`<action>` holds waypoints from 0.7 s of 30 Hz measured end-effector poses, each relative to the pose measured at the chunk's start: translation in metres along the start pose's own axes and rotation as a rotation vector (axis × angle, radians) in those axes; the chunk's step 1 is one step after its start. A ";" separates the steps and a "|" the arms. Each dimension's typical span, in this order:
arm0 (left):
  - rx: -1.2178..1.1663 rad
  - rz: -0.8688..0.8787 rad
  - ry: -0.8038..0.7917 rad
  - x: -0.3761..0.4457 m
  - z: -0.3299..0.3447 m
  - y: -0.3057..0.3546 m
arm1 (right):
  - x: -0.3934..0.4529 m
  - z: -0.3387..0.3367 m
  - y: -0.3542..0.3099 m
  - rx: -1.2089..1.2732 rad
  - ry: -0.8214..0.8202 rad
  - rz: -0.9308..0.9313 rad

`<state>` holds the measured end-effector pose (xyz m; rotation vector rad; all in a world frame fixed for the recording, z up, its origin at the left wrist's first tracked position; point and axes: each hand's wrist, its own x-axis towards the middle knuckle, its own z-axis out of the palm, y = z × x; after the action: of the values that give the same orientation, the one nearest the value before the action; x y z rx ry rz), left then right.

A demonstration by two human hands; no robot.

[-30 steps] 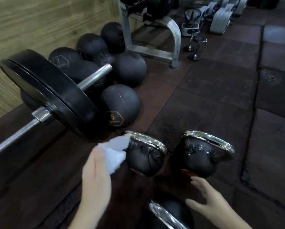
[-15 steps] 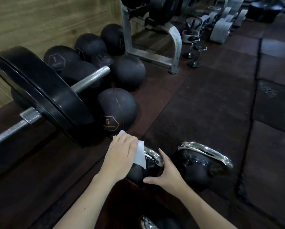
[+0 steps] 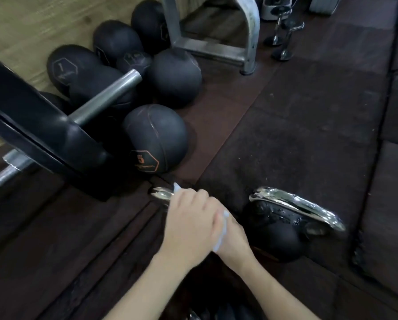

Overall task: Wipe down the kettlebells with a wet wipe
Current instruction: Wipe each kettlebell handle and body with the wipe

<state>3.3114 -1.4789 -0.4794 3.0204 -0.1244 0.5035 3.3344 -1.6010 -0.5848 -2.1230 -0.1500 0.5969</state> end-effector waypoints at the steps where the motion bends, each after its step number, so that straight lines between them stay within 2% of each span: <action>1: 0.034 0.047 0.005 -0.001 0.004 0.010 | 0.000 0.001 -0.002 -0.039 0.009 0.006; 4: 0.043 0.129 0.081 0.000 0.010 0.004 | 0.005 0.003 -0.003 -0.042 0.031 0.014; 9: -0.099 0.068 0.066 0.009 0.000 -0.047 | 0.002 -0.006 0.002 0.093 -0.025 -0.010; 11: -0.210 -0.095 0.043 0.010 0.000 -0.069 | -0.001 -0.008 0.001 0.108 -0.014 -0.017; 13: -0.486 -0.391 -0.014 0.008 0.001 -0.088 | -0.001 -0.007 0.000 0.132 -0.013 -0.017; 15: -0.726 -0.577 -0.065 0.004 0.004 -0.095 | -0.001 -0.007 0.001 0.135 -0.014 -0.013; 17: -0.631 -0.554 -0.086 0.005 0.001 -0.089 | -0.001 -0.006 0.003 0.143 -0.007 -0.023; 21: -0.055 -0.123 -0.065 0.014 -0.009 -0.052 | 0.001 -0.006 0.004 0.125 -0.012 -0.024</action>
<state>3.3265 -1.4271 -0.4693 2.9680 0.0429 0.3850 3.3378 -1.6069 -0.5855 -1.9949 -0.1407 0.5896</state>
